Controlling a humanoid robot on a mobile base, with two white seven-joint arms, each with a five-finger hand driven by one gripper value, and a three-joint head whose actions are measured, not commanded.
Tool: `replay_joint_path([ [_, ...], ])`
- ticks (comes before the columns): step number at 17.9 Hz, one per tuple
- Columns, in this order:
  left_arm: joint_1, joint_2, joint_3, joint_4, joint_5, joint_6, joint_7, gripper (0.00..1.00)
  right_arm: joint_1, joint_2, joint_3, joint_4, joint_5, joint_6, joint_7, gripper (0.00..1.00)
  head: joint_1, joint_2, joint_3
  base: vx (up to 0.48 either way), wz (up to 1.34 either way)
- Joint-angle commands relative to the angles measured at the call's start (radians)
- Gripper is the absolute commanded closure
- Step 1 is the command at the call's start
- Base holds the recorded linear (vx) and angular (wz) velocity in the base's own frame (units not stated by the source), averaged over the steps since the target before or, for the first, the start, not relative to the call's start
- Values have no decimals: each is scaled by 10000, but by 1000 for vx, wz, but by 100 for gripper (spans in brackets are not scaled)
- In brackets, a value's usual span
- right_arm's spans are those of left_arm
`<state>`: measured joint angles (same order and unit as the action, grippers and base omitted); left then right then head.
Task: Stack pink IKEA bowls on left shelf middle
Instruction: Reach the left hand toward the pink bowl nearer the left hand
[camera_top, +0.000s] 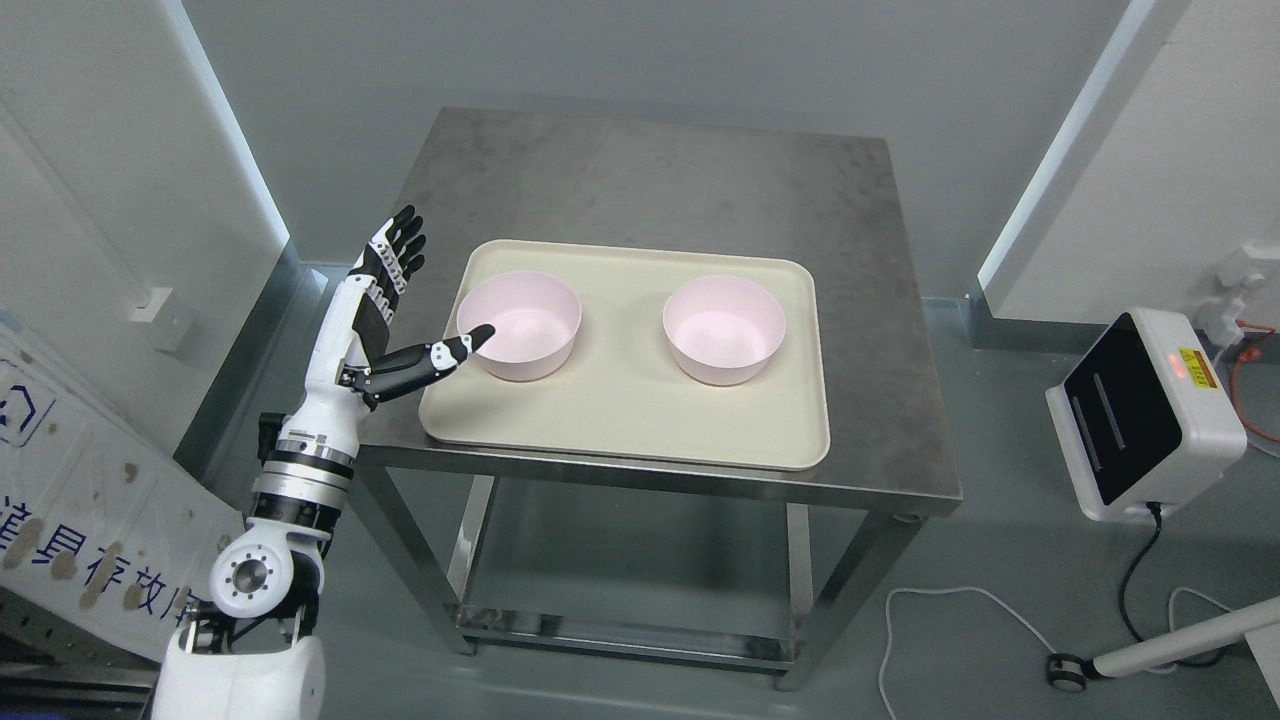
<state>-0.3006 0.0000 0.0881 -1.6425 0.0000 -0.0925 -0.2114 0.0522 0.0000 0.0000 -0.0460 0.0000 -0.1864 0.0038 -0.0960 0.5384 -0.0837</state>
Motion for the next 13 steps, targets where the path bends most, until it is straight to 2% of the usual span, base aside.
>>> replay_joint_path([
  [1, -77, 175, 161, 12, 76, -132, -18, 0, -1, -175, -92, 0, 77, 8, -7, 0, 0, 0, 0, 0, 0],
  [5, -245, 175, 162, 72, 76, -118, -201, 0, -1, -175, -92, 0, 77, 8, -7, 0, 0, 0, 0, -5, 0],
  [7, -1192, 243, 40, 804, -45, -11, -858, 0, -1, -175, -92, 0, 77, 8, -7, 0, 0, 0, 0, 0, 0],
  [9, -2678, 1131, -189, 2458, -809, 35, -1351, 0, -1, -175, -92, 0, 77, 8, -7, 0, 0, 0, 0, 0, 0],
  [11, -3632, 2020, -770, 3519, -1546, 35, -1810, 0, -1, -175, -92, 0, 77, 8, -7, 0, 0, 0, 0, 0, 0],
  [13, -4202, 2255, -1293, 4045, -1703, 20, -2515, 0, -1, -175, -107, 0, 77, 8, -7, 0, 0, 0, 0, 0, 0],
])
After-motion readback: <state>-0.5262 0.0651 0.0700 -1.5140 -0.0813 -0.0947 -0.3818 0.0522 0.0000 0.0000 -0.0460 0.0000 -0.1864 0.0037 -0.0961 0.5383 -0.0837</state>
